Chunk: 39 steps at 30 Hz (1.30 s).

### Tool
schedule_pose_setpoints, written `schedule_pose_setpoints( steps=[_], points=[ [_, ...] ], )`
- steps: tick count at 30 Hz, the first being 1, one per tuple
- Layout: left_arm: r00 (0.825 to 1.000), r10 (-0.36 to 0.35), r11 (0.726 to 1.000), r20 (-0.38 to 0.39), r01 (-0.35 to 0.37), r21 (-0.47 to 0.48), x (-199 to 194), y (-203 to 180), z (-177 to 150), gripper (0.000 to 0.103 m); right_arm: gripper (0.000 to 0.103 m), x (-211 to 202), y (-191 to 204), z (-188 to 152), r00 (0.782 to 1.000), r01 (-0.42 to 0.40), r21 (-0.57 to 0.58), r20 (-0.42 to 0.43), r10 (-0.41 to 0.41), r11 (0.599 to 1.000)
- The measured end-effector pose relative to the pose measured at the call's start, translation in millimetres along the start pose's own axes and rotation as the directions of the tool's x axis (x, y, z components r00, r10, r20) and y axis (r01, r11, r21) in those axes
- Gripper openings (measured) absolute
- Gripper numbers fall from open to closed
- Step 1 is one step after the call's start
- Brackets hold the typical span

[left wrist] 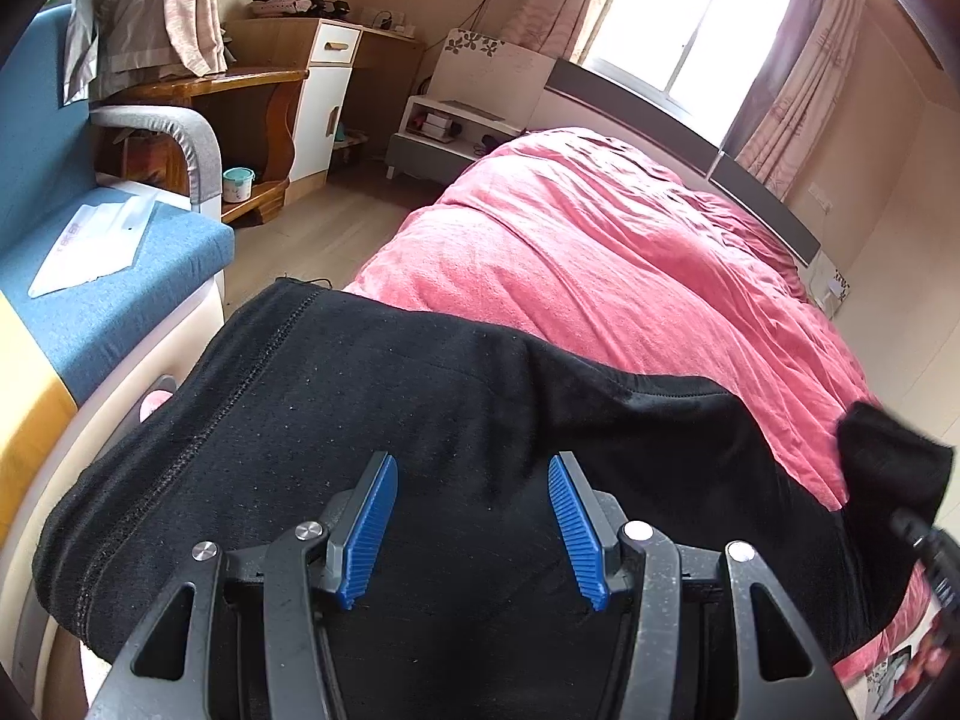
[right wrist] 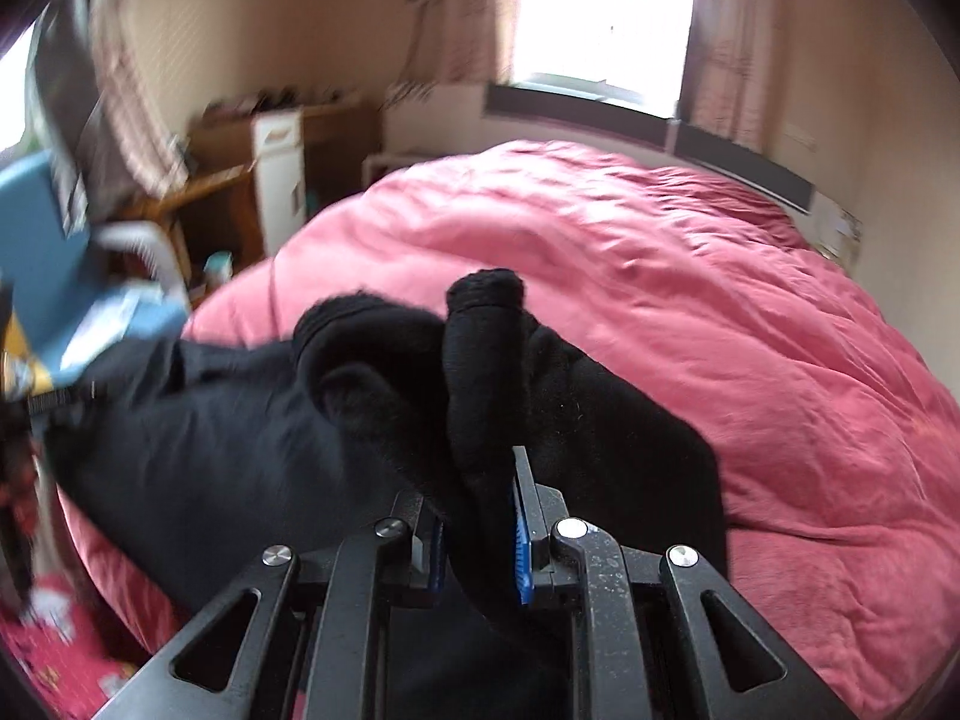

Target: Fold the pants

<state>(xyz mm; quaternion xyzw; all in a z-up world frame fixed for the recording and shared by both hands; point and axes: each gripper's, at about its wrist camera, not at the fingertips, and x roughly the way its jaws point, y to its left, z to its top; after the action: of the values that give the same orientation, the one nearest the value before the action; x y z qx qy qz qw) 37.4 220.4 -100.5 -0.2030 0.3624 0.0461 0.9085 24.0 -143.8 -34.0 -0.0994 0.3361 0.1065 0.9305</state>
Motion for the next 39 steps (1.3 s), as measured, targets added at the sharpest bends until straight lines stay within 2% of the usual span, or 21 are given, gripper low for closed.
schedule_pose_setpoints(
  steps=[6,9,12,13,14,16,21,23,25,27,28,29,32,36,39],
  points=[
    [1.000,0.002,1.000,-0.005,-0.002,0.000,0.9,0.1,0.3,0.054,0.018,26.3,23.9,-22.5,0.993,-0.065,-0.088,-0.103,0.056,0.994],
    [1.000,0.004,1.000,-0.009,-0.004,0.003,2.1,-0.2,-0.1,0.054,0.026,36.1,29.0,-33.1,0.984,-0.106,-0.105,-0.153,0.090,0.989],
    [1.000,0.007,1.000,-0.012,-0.007,0.010,3.2,-1.2,-0.7,0.054,0.048,43.6,41.1,-47.7,0.966,-0.167,-0.131,-0.218,0.136,0.977],
    [1.000,0.007,1.000,-0.012,-0.007,0.011,3.2,-1.4,-1.0,0.054,0.061,43.0,45.5,-52.4,0.959,-0.204,-0.128,-0.227,0.171,0.971],
    [1.000,0.006,1.000,-0.012,-0.006,0.013,3.1,-1.3,-1.3,0.054,0.069,42.1,47.2,-54.4,0.953,-0.231,-0.121,-0.230,0.199,0.966],
    [1.000,0.005,1.000,-0.012,-0.005,0.010,3.0,-0.9,-1.2,0.054,0.077,40.4,48.7,-57.4,0.936,-0.292,-0.091,-0.233,0.264,0.952],
    [1.000,0.006,1.000,-0.006,-0.006,-0.005,1.8,2.2,0.5,0.054,0.076,30.3,42.2,-58.9,0.906,-0.381,-0.024,-0.210,0.368,0.924],
    [1.000,0.014,1.000,0.004,-0.014,-0.017,-0.6,5.6,2.7,0.054,0.075,20.2,29.7,-55.0,0.892,-0.426,0.038,-0.152,0.426,0.904],
    [1.000,0.023,0.999,0.018,-0.023,-0.030,-4.1,10.3,5.7,0.054,0.074,9.3,17.6,-50.7,0.889,-0.445,0.092,-0.079,0.452,0.891],
    [0.999,0.035,0.998,0.031,-0.033,-0.045,-7.3,16.2,9.6,0.054,0.066,3.5,6.2,-45.8,0.895,-0.438,0.139,-0.021,0.445,0.888],
    [0.999,0.041,0.998,0.036,-0.039,-0.052,-8.6,19.4,11.7,0.054,0.056,4.7,1.7,-43.9,0.901,-0.427,0.163,-0.011,0.435,0.889],
    [0.998,0.051,0.997,0.041,-0.048,-0.062,-9.8,24.1,14.4,0.054,0.045,8.3,-2.3,-42.7,0.907,-0.411,0.186,-0.012,0.420,0.892],
    [0.996,0.071,0.992,0.044,-0.066,-0.104,-13.3,40.0,20.6,0.054,0.025,29.5,-8.6,-41.8,0.923,-0.355,0.244,-0.063,0.380,0.902],
    [0.993,0.108,0.983,0.037,-0.101,-0.154,-18.1,62.1,26.2,0.054,0.024,53.0,3.8,-41.6,0.909,-0.355,0.252,-0.133,0.396,0.900],
    [0.992,0.125,0.978,0.018,-0.121,-0.172,-18.7,77.5,27.6,0.054,0.026,57.3,19.7,-46.7,0.915,-0.339,0.185,-0.164,0.369,0.922]
  ],
)
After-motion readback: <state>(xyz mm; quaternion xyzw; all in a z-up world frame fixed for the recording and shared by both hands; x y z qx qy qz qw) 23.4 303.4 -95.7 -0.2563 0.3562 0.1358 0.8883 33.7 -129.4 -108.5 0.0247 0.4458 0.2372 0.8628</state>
